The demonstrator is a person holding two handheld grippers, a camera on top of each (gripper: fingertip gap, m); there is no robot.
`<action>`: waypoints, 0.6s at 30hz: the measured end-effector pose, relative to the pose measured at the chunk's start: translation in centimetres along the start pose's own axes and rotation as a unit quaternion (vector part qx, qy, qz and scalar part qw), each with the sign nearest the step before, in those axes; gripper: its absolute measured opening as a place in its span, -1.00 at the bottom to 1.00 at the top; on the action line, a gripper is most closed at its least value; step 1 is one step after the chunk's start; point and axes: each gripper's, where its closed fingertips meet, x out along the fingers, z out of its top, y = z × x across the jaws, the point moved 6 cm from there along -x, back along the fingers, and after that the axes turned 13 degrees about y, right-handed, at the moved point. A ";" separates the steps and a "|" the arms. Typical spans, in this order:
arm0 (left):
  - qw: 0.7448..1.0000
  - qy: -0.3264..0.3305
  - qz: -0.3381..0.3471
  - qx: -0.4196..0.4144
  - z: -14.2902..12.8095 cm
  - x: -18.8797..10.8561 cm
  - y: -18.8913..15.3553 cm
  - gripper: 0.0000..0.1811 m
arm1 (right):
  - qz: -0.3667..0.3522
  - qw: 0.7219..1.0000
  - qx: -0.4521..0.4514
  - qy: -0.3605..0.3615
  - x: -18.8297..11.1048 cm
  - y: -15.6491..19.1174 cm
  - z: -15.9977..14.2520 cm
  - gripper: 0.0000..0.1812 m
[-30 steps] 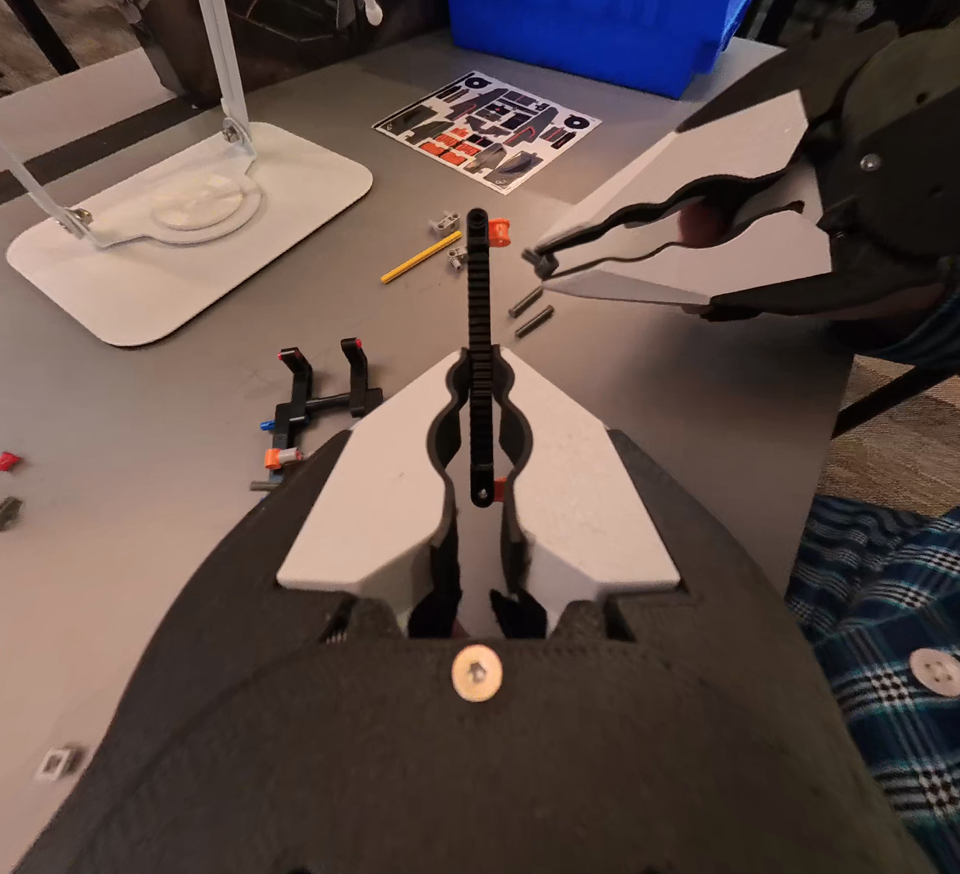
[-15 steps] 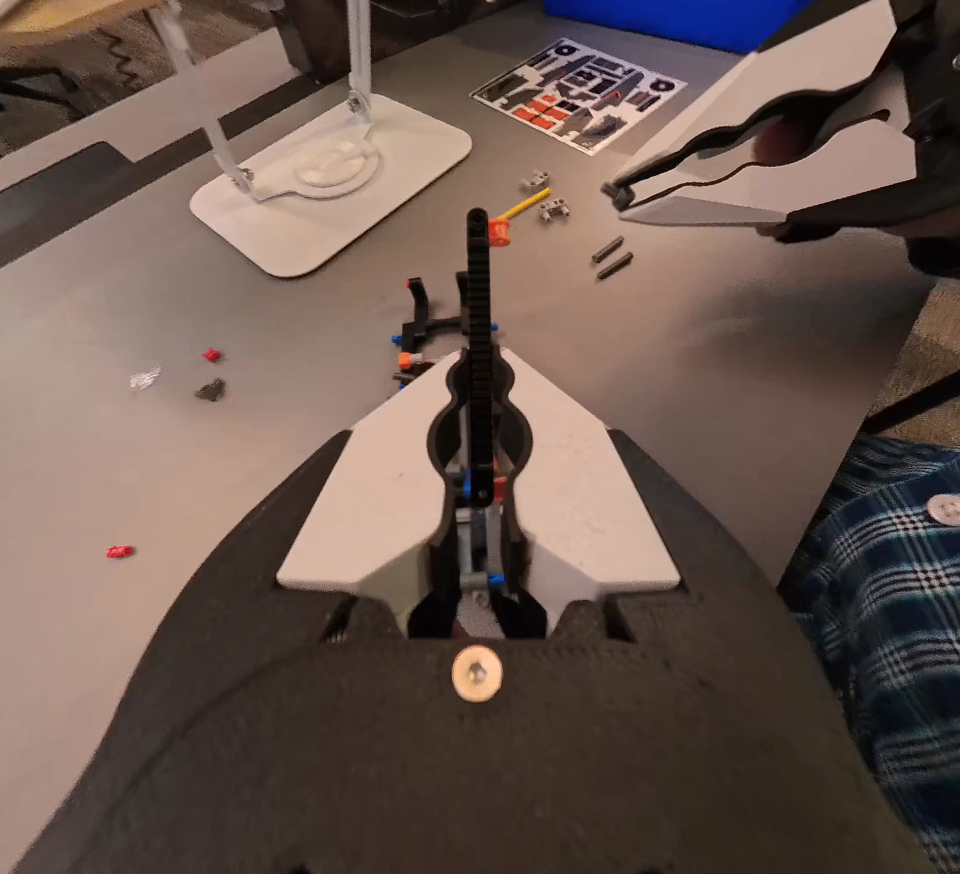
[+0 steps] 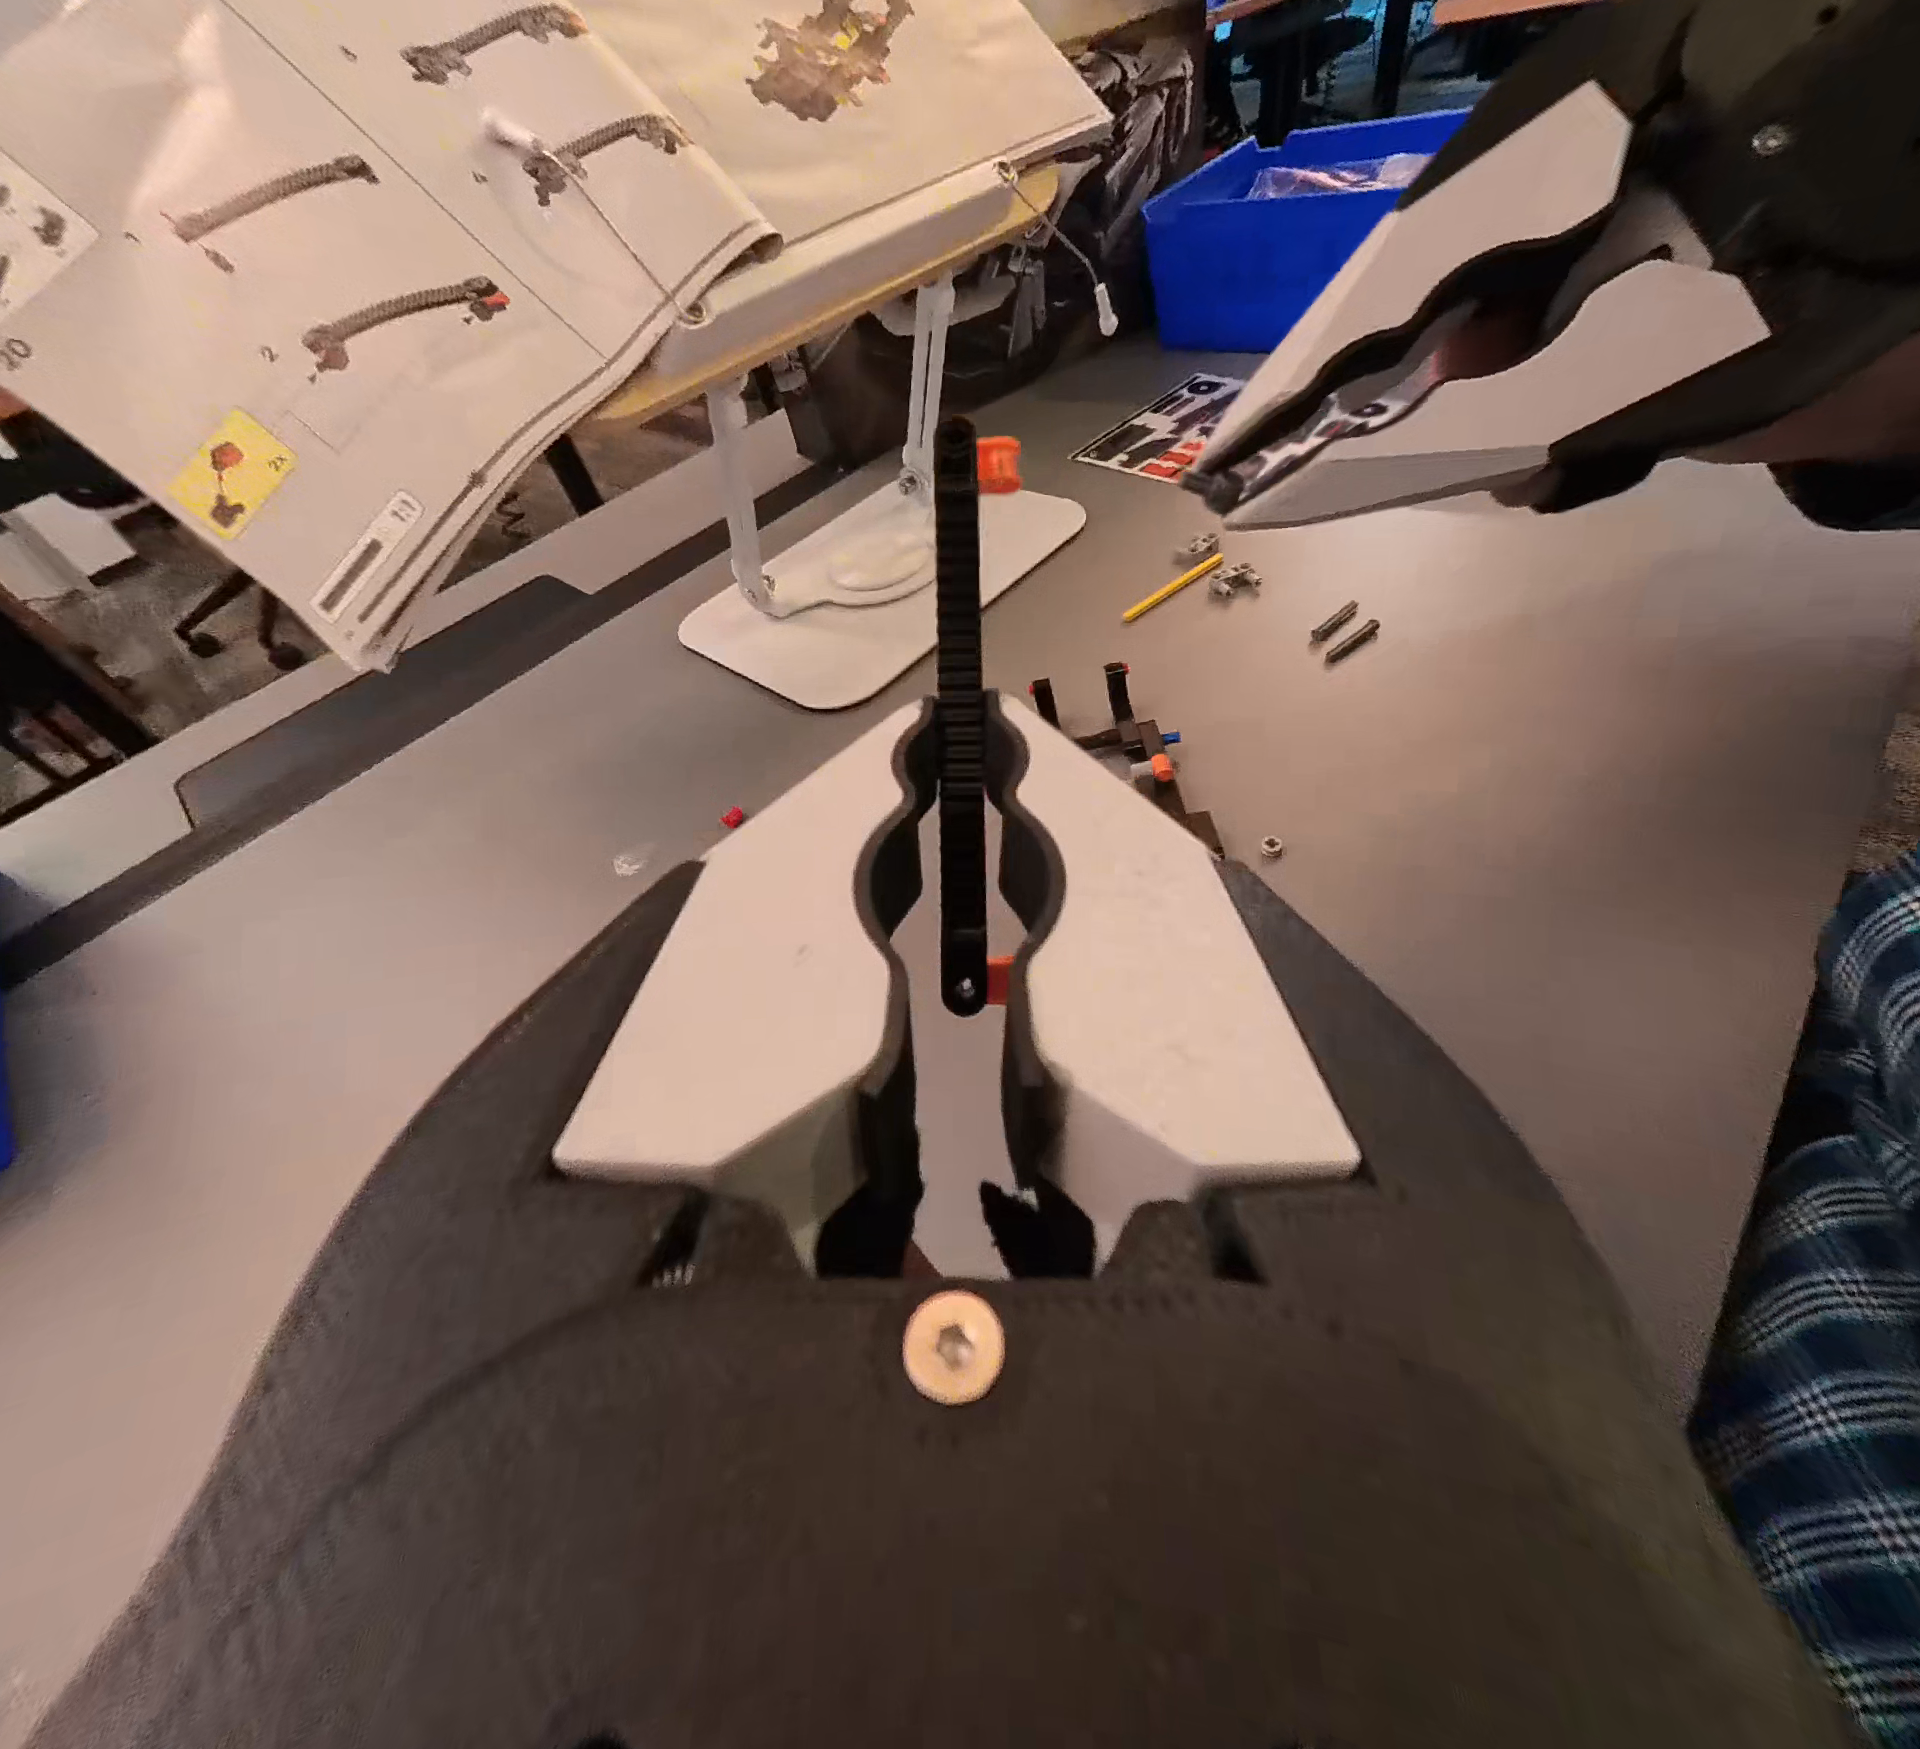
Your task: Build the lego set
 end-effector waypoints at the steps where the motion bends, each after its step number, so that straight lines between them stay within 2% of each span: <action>1: 1.000 0.002 0.005 0.002 -0.2 -0.1 0.2 -0.94 | 0.004 1.000 0.001 0.001 0.3 0.0 0.5 -0.92; 7: 0.998 0.058 0.008 -0.019 -2.6 -0.4 1.2 -0.93 | 0.047 0.998 0.049 0.010 2.2 0.6 2.4 -0.92; 12: 0.992 0.121 0.018 0.004 -4.8 -0.9 1.8 -0.93 | 0.079 0.993 0.082 0.026 4.3 2.1 3.2 -0.92; 18: 0.988 0.157 0.002 0.004 -6.8 -1.1 2.8 -0.93 | 0.111 0.986 0.114 0.042 6.6 3.9 4.0 -0.92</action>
